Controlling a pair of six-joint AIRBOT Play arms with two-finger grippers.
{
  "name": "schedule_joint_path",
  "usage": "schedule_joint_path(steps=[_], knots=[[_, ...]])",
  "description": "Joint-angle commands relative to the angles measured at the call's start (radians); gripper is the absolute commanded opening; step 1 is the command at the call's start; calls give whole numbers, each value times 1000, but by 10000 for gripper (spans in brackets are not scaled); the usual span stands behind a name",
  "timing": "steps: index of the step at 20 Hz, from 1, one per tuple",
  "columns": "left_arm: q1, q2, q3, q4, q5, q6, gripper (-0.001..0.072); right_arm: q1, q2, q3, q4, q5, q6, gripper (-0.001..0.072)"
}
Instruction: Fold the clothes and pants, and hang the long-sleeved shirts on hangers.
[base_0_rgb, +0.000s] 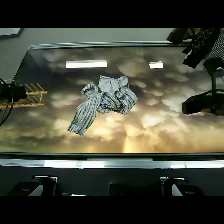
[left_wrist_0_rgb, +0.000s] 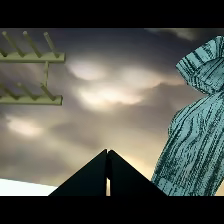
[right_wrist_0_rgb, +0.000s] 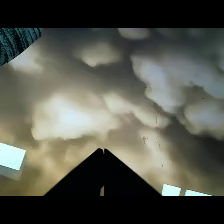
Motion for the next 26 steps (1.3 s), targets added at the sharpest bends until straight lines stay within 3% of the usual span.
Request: schedule_joint_path(steps=[1, 6, 7, 8, 9, 13, 16, 19, 21, 26], knots=[[1, 1, 0, 0, 0, 0, 34, 1, 0, 0, 0, 0, 0, 41], [1, 1, 0, 0, 5, 0, 36, 1, 0, 0, 0, 0, 0, 41], [1, 0, 0, 0, 6, -1, 83, 1, 0, 0, 0, 0, 0, 41], [1, -2, 0, 0, 0, -9, 425, 1, 0, 0, 0, 0, 0, 41], [2, -5, -2, 1, -10, -33, 716, 1, 0, 0, 0, 1, 0, 41], [103, -50, -107, -95, 23, -85, 720, 1, 0, 0, 0, 0, 0, 41], [250, -127, -293, -440, 192, 48, 720, 1, 0, 0, 0, 0, 0, 41], [335, -286, -367, -856, 246, 321, 720, 1, 0, 0, 0, 0, 0, 41], [329, -402, -357, -987, 254, 426, 720, 1, 0, 0, 0, -2, 0, 41], [238, -636, -272, -1041, 292, 472, 720, 1, 0, 0, 3, -2, 1, 41]])
